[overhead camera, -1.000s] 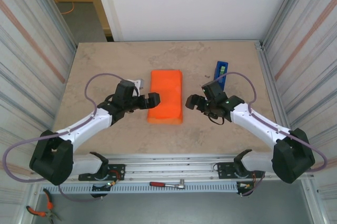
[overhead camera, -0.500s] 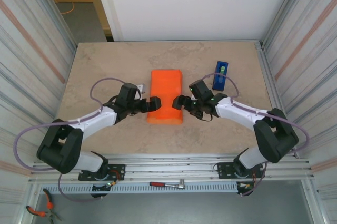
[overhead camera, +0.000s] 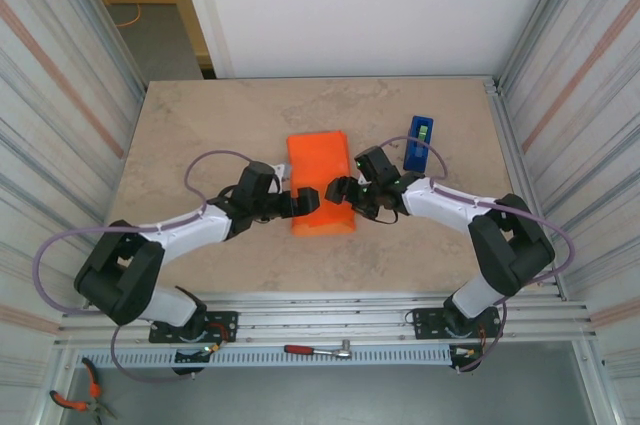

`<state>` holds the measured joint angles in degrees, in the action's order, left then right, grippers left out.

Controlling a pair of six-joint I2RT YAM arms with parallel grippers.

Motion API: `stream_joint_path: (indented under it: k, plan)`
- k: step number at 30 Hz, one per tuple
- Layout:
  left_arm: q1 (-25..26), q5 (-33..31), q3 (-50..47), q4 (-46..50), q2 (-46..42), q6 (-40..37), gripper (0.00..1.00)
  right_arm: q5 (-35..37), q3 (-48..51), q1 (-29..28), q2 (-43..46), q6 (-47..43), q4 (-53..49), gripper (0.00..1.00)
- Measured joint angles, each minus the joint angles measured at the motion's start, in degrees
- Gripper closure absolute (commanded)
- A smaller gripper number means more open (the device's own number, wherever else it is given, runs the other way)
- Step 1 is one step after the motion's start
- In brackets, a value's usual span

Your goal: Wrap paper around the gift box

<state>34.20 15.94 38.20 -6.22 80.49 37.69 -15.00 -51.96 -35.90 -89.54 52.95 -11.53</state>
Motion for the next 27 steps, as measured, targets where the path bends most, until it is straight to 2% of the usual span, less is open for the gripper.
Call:
stream_joint_path:
  k: [3, 7, 17, 27]
  plan:
    - [0.0, -2.6, 0.0, 2.8, -2.7, -1.0, 0.01, 0.7, 0.0, 0.3, 2.1, -1.2, -2.3, 0.02]
    - [0.0, -5.3, 0.0, 6.1, -5.8, -3.0, 0.01, 1.7, 0.0, 0.3, 5.7, -3.3, -5.0, 0.02]
    - [3.8, -9.9, 0.0, 10.4, -6.6, -6.0, 0.01, 1.7, 0.1, 0.3, 6.9, -7.1, -7.7, 0.06]
    - [4.1, -13.8, -0.5, 10.2, -3.8, -6.4, 0.01, 1.6, 0.9, 0.3, 2.8, -7.2, -6.5, 0.10]
